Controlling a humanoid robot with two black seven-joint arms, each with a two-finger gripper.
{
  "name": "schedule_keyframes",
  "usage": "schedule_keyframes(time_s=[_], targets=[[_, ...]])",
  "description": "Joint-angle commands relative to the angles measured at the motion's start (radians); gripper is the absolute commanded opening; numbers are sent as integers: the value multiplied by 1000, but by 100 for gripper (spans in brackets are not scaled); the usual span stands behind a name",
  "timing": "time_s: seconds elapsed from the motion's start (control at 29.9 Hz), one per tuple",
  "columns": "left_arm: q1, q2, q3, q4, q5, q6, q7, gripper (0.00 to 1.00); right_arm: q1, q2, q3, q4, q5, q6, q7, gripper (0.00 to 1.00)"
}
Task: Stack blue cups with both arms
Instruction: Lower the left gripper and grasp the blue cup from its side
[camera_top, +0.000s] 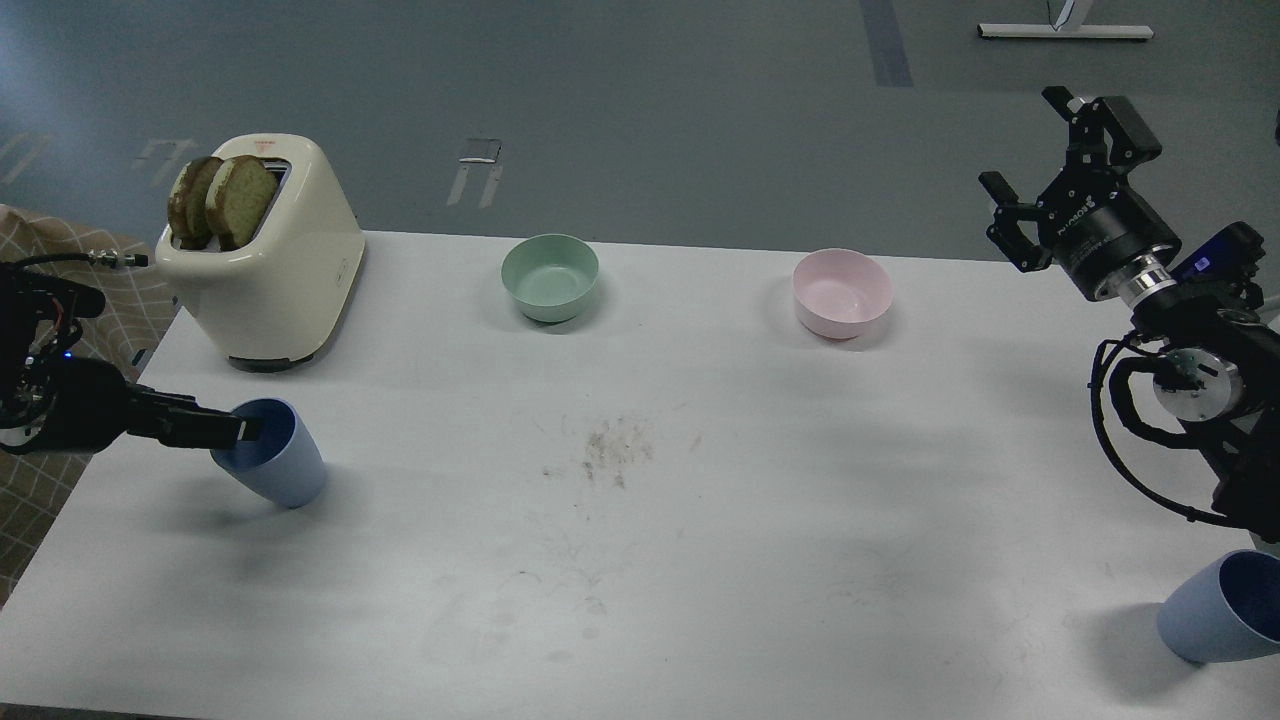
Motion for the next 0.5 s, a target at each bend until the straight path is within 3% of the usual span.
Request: schedule_keyframes(time_s=[0.0, 0.1, 0.17, 0.2, 0.47], targets=[[24, -6, -2, 4, 6, 0, 0, 61, -3, -1, 0, 0, 0, 0, 0, 100], [29, -8, -2, 5, 15, 4, 0, 33, -3, -1, 0, 0, 2, 0, 0, 100], [29, -8, 0, 5, 18, 4, 0, 7, -3, -1, 0, 1, 0, 0, 0, 100], [29, -8, 0, 4, 18, 4, 0, 0, -5, -1, 0, 1, 2, 0, 0, 100], [27, -5, -2, -1, 18, 22, 0, 0, -5, -1, 0, 9, 0, 0, 0, 100]])
